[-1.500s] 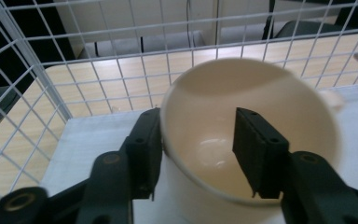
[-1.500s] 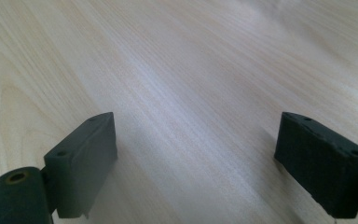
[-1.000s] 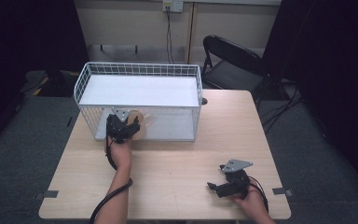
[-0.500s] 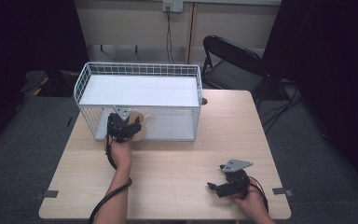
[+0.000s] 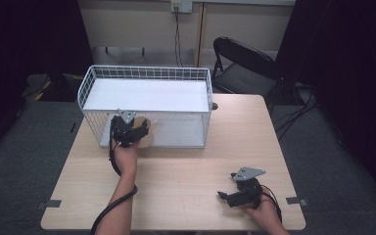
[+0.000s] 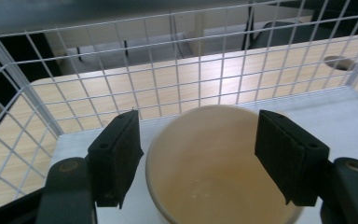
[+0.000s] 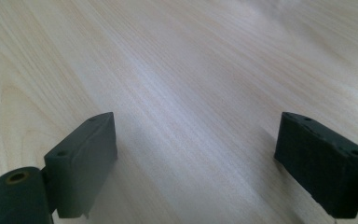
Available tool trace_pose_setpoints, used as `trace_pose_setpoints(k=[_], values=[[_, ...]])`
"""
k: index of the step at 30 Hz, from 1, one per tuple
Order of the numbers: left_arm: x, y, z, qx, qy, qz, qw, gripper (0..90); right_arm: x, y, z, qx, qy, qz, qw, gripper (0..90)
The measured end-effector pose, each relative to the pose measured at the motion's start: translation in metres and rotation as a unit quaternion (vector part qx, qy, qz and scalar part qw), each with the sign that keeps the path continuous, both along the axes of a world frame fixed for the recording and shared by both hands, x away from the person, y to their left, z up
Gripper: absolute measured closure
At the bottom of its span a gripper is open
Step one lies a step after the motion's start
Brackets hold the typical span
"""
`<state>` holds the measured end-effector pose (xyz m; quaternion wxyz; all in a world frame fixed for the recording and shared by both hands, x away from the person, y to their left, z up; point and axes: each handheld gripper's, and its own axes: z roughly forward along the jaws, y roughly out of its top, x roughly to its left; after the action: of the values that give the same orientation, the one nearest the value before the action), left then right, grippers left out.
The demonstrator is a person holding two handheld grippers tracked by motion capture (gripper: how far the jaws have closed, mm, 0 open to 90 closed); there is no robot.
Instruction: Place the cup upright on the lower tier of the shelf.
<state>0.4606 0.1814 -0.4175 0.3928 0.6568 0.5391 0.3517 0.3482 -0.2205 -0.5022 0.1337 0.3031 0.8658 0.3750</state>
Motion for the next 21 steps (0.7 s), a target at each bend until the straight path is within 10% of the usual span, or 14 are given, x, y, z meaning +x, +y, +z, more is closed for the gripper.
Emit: trace_pose_setpoints(k=[21], values=[[-0.025, 0.009, 0.004, -0.062, 0.041, -0.039, 0.9965, 16.2, 0.000, 0.000, 0.000, 0.001, 0.001, 0.000, 1.0000, 12.4]])
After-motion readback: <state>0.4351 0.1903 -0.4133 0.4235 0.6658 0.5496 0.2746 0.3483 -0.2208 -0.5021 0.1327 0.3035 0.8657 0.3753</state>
